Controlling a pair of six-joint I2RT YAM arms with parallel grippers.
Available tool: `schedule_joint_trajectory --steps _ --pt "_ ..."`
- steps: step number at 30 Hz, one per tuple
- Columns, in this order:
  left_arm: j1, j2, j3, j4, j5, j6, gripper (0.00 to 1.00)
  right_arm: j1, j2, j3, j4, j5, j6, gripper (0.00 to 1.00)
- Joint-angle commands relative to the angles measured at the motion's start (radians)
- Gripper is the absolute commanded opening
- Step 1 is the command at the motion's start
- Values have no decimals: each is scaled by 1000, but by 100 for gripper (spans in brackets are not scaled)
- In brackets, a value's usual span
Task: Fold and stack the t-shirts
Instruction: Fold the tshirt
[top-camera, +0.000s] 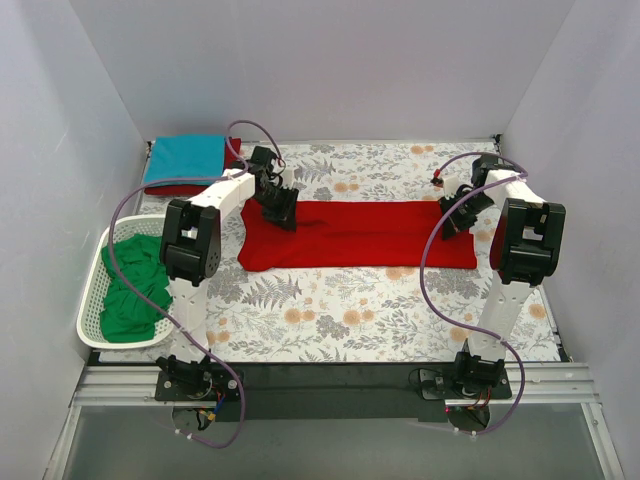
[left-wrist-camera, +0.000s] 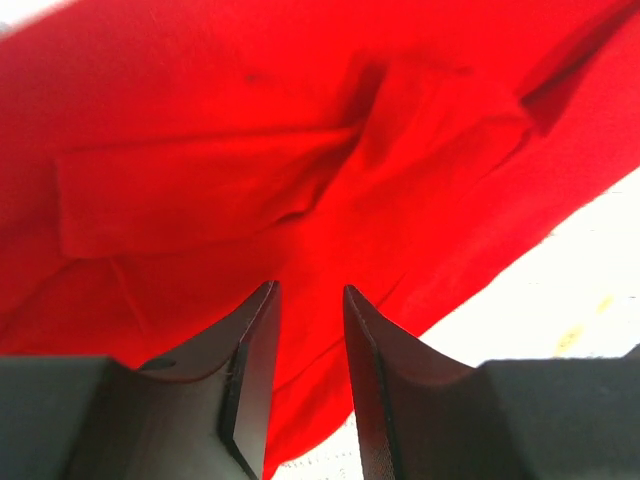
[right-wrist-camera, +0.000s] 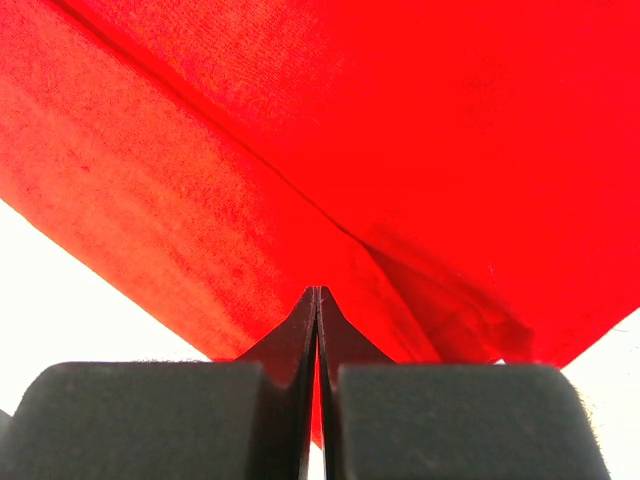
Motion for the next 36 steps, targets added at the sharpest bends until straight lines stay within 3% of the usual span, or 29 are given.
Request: schedule_joint_trajectory --steps 1,9,16,25,29,33,36 --pt "-22 30 34 -30 -51 15 30 -3 -38 11 -21 -5 -21 1" --pt "-32 147 231 -8 -39 -41 30 -4 -43 1 -26 -5 -21 1" --pt "-49 177 295 21 -30 -52 36 -3 -40 -18 -27 -16 -18 1" --pt "-49 65 180 220 5 -104 52 -3 -41 -22 -26 -26 -15 1" --pt "-42 6 191 188 16 -107 52 -1 -46 3 -26 -25 -21 1" --pt "-10 -125 64 257 24 -121 53 -1 -43 38 -27 -33 -26 1" --pt "2 -172 33 210 13 -100 54 -1 -32 64 -26 -31 -32 1"
